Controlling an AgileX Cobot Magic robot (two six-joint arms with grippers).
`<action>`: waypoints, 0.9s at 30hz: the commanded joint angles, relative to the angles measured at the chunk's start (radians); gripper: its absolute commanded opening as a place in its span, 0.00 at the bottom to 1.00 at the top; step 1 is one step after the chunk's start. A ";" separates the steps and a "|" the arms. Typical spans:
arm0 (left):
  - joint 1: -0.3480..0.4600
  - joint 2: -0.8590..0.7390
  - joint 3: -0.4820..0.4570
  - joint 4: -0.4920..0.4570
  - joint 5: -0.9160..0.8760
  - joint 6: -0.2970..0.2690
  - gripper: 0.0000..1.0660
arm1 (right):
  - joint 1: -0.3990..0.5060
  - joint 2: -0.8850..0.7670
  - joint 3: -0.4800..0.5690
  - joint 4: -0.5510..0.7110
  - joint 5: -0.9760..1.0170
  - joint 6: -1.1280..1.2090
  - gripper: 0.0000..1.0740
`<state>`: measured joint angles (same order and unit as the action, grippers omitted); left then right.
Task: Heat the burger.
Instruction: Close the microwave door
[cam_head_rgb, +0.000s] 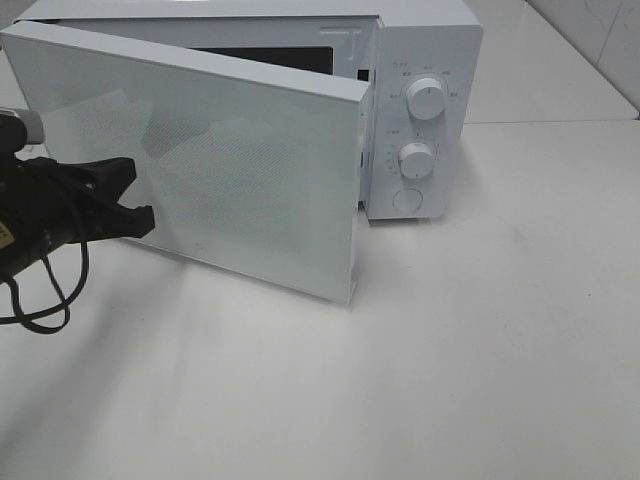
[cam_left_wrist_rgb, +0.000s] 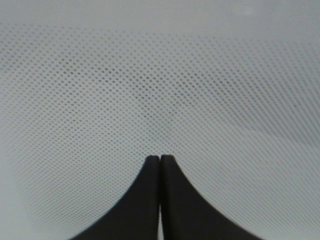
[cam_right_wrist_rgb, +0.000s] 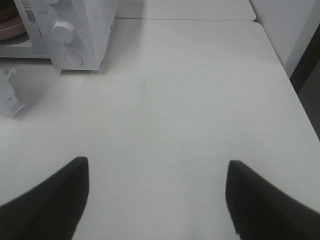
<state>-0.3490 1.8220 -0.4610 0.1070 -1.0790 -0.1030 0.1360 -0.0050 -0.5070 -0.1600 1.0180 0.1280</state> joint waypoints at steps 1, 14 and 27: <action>-0.045 0.026 -0.051 -0.024 0.012 0.001 0.00 | -0.006 -0.025 0.002 0.000 -0.009 -0.006 0.68; -0.139 0.121 -0.211 -0.059 0.112 0.001 0.00 | -0.006 -0.025 0.002 0.000 -0.009 -0.006 0.68; -0.213 0.212 -0.450 -0.061 0.243 -0.002 0.00 | -0.006 -0.025 0.002 0.000 -0.009 -0.006 0.68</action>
<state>-0.5630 2.0340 -0.8840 0.0880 -0.8280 -0.1020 0.1360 -0.0050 -0.5070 -0.1600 1.0180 0.1280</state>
